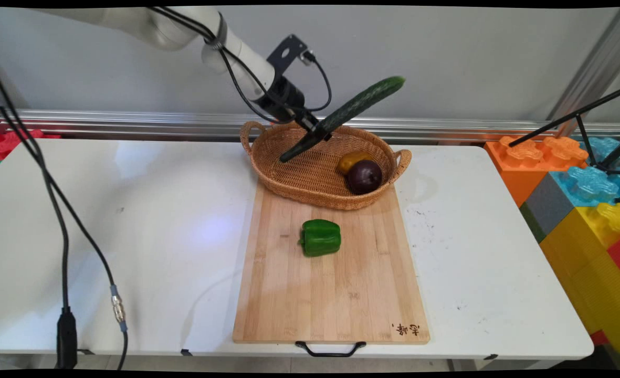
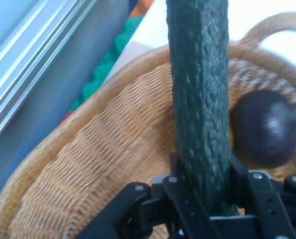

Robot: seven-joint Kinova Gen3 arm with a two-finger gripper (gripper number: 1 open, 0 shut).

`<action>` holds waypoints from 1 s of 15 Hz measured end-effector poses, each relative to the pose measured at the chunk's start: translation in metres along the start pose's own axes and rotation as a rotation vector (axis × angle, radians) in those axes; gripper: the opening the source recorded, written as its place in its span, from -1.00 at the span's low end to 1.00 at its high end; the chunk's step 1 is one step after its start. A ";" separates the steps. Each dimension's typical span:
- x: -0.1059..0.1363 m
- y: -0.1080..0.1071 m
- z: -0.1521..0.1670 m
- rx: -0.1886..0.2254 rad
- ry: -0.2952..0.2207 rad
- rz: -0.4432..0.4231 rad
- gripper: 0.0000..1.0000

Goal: Place the picked object on the cutting board

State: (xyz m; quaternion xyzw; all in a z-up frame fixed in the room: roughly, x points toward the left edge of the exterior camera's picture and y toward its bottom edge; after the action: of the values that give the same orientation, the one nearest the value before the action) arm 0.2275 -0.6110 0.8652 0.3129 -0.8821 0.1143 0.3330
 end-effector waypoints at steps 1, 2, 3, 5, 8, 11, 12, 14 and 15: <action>0.006 0.013 -0.011 -0.014 0.012 0.025 -1.00; 0.008 0.022 -0.017 -0.028 0.015 0.039 -1.00; 0.010 0.037 -0.026 -0.057 0.015 0.059 -1.00; 0.008 0.067 -0.042 -0.125 -0.007 0.092 -1.00; -0.005 0.105 -0.061 -0.210 -0.058 0.128 -1.00; -0.025 0.140 -0.077 -0.277 -0.117 0.161 -1.00; -0.034 0.150 -0.080 -0.295 -0.136 0.174 -1.00; -0.051 0.166 -0.083 -0.323 -0.168 0.196 -1.00; -0.059 0.172 -0.082 -0.335 -0.182 0.208 -1.00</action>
State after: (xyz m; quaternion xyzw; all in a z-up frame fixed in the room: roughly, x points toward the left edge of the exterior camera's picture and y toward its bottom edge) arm 0.1961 -0.4150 0.8893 0.1694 -0.9428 -0.0287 0.2857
